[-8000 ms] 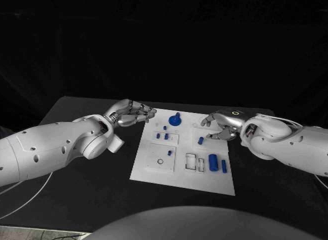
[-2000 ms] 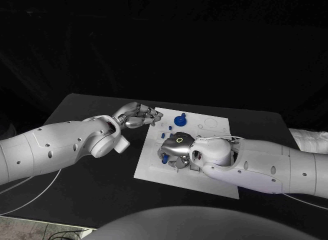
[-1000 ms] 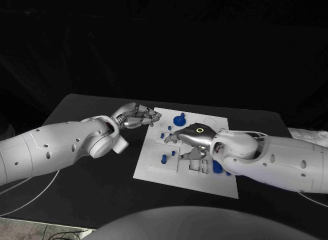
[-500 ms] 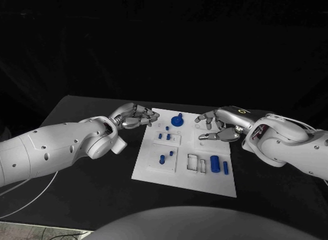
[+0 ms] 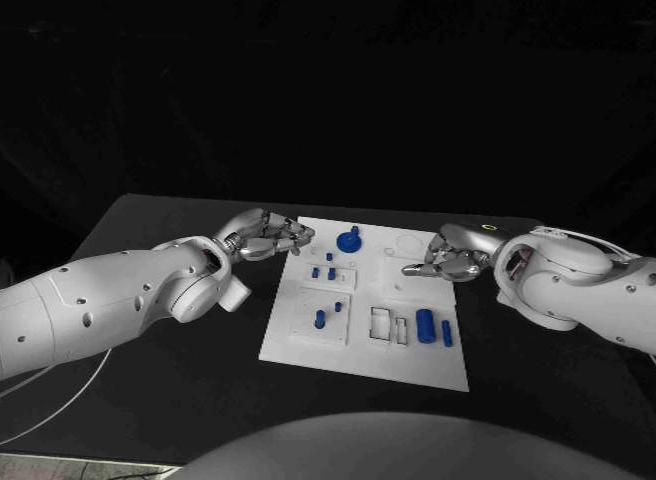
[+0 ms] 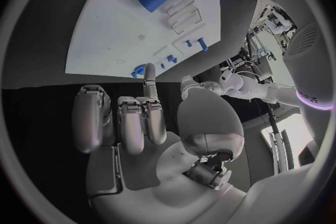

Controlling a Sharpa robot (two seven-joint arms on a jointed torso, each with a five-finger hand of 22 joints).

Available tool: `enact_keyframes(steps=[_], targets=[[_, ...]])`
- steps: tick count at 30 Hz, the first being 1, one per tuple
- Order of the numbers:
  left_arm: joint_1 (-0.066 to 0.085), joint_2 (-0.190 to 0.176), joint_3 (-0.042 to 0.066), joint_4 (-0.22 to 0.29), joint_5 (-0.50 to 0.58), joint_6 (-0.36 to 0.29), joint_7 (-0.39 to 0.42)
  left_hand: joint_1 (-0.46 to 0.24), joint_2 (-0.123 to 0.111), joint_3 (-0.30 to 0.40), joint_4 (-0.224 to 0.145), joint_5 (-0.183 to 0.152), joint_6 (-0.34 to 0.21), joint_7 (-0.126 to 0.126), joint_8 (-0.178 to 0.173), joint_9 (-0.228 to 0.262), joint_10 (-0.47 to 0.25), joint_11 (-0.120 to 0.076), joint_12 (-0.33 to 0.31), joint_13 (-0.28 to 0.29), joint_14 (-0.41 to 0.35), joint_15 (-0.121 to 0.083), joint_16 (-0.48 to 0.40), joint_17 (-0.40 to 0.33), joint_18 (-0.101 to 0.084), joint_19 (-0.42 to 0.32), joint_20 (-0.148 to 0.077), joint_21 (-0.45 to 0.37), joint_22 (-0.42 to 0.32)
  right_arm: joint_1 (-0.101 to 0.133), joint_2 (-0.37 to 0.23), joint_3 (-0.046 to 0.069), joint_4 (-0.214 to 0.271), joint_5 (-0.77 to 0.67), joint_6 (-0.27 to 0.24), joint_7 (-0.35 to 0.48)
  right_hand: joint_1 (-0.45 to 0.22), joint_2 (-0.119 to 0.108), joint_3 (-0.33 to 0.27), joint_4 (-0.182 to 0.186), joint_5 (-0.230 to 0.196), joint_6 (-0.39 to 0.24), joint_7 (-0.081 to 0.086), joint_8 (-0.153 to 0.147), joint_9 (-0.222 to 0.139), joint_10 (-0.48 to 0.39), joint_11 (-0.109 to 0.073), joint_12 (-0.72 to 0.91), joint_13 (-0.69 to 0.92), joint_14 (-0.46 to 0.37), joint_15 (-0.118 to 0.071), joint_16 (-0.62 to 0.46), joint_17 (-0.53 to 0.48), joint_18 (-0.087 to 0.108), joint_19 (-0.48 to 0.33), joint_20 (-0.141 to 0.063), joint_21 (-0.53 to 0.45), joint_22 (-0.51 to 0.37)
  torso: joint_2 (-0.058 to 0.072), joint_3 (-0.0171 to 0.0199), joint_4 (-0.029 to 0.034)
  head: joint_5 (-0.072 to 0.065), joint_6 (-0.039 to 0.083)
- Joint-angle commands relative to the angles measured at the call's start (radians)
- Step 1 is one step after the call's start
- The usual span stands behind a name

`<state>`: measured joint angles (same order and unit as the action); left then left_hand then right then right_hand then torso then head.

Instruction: Assemble the parts on the task board

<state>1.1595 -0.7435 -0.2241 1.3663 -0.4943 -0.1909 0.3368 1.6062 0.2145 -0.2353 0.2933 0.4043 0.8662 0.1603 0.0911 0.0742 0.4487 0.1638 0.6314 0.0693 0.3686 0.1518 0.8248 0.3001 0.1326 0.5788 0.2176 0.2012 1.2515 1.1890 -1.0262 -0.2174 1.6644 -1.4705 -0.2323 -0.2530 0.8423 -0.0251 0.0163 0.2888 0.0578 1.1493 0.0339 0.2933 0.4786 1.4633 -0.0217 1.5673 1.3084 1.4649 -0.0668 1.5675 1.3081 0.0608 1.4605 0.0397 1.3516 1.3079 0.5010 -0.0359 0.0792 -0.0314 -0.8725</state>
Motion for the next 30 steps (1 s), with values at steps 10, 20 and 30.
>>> enact_keyframes(steps=[10, 20, 30], targets=[[-0.001, 0.008, 0.001, -0.001, 0.005, 0.025, 0.012, 0.005, 0.008, 0.001, -0.001, 0.007, 0.001, 0.003, 0.008, 0.001, -0.008, 0.003, 0.008, -0.001, -0.007, -0.002, 0.006, -0.002, 0.003, 0.003, 0.006, -0.007, 0.002, 0.000, 0.092, 0.000, -0.071, 0.034, 0.389, -0.298, -0.077, 0.004, 0.024, 0.003, -0.004, 0.082, -0.017, -0.023, -0.015, 0.108, -0.020, 0.003, 0.262, 0.106, -0.022, 0.003, 0.263, -0.025, 0.031, -0.012, 0.071, 0.216, 0.001, -0.0005, 0.0002, -0.008, 0.000], [-0.001, 0.006, 0.001, -0.002, 0.005, 0.037, 0.003, 0.006, 0.009, 0.002, -0.001, 0.007, 0.003, 0.004, 0.010, 0.002, -0.006, 0.004, 0.011, 0.000, -0.007, -0.001, 0.008, -0.004, 0.004, 0.005, 0.007, -0.007, 0.003, -0.006, 0.145, 0.000, -0.120, 0.069, 0.454, -0.343, -0.047, 0.002, 0.049, 0.000, 0.077, 0.090, -0.012, -0.068, -0.034, 0.108, -0.016, 0.003, 0.262, 0.106, -0.022, 0.003, 0.263, -0.023, 0.024, -0.015, 0.071, 0.213, 0.000, -0.0002, -0.0006, -0.006, 0.000], [-0.001, 0.009, 0.001, -0.004, 0.005, 0.043, -0.004, 0.006, 0.009, 0.002, -0.001, 0.007, 0.003, 0.004, 0.010, 0.002, -0.006, 0.004, 0.011, 0.000, -0.007, 0.000, 0.008, -0.004, 0.004, 0.005, 0.007, -0.007, 0.003, -0.013, 0.157, 0.000, -0.138, 0.109, 0.462, -0.342, -0.025, 0.002, 0.063, -0.002, 0.212, 0.086, -0.008, -0.094, -0.038, 0.108, -0.013, 0.003, 0.262, 0.106, -0.020, 0.003, 0.263, -0.022, 0.020, -0.014, 0.072, 0.212, 0.000, 0.0002, -0.0011, -0.005, 0.000]])
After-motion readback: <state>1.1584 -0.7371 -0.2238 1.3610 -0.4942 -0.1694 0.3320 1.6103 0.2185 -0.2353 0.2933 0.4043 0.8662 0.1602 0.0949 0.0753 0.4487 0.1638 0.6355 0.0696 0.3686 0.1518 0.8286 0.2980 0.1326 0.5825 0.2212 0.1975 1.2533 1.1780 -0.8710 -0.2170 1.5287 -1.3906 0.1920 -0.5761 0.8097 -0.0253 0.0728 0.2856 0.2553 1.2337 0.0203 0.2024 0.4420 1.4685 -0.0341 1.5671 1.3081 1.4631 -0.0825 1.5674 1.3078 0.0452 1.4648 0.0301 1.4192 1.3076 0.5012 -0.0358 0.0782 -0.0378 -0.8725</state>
